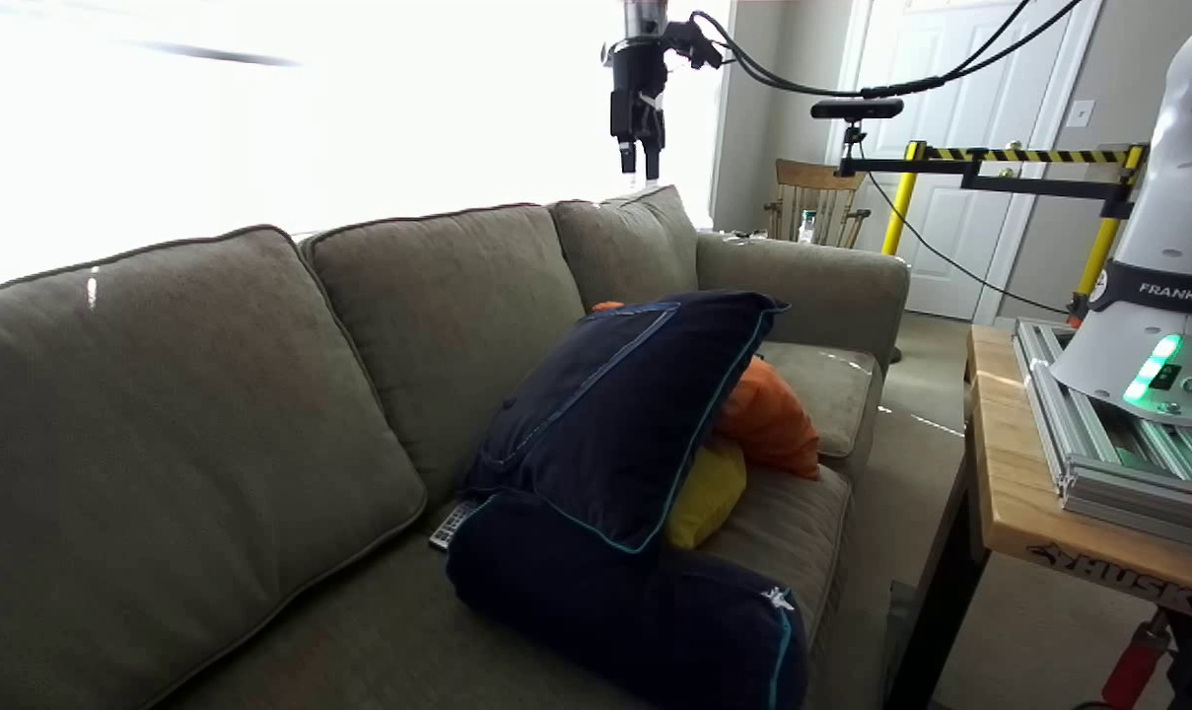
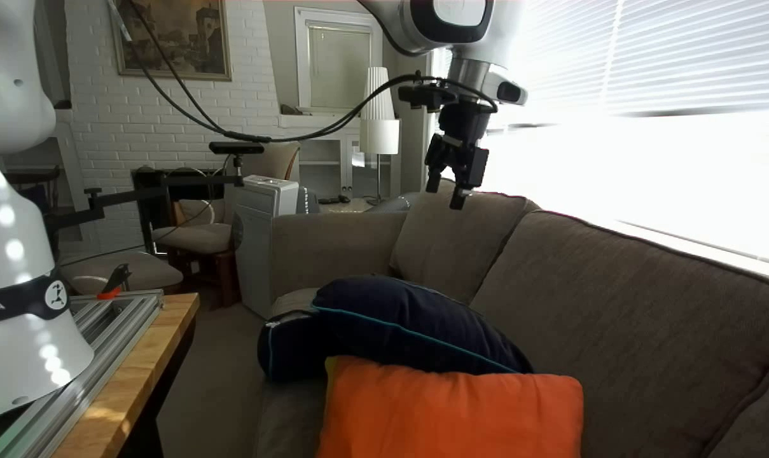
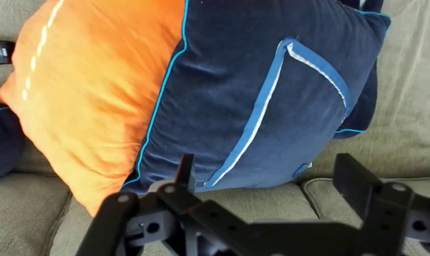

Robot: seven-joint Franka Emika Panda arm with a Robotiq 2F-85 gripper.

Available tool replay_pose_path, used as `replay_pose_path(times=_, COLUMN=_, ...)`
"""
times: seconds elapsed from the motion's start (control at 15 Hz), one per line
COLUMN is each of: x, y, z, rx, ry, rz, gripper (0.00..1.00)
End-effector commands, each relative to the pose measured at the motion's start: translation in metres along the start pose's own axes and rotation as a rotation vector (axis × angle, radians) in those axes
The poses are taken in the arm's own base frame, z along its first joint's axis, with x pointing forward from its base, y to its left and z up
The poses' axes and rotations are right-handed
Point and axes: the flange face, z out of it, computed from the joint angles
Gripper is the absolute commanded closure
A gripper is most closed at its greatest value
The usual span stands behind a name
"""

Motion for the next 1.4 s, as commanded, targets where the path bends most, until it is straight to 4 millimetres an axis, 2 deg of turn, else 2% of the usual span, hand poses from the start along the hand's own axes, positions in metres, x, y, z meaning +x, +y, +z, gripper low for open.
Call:
replay_pose_path(times=0.0, x=0.007, y=0.025, z=0.020, rx=-0.053, ry=-0.034, rz=0.036, gripper=0.00)
replay_pose_path(times=0.33, x=0.030, y=0.056, z=0.046, rx=-0.178, ry=0.064, rz=0.111, gripper=0.00)
replay_pose_path(times=0.4, x=0.031, y=0.057, z=0.050, rx=-0.143, ry=0.061, rz=0.106, gripper=0.00)
replay_pose_path(times=0.47, x=0.021, y=0.055, z=0.043, rx=-0.140, ry=0.045, rz=0.089, gripper=0.00)
replay_pose_path(times=0.67, x=0.025, y=0.057, z=0.053, rx=-0.140, ry=0.046, rz=0.090, gripper=0.00)
replay_pose_path(times=1.27, x=0.027, y=0.057, z=0.049, rx=-0.141, ry=0.055, rz=0.090, gripper=0.00)
replay_pose_path(times=1.33, x=0.032, y=0.056, z=0.055, rx=-0.146, ry=0.063, rz=0.074, gripper=0.00)
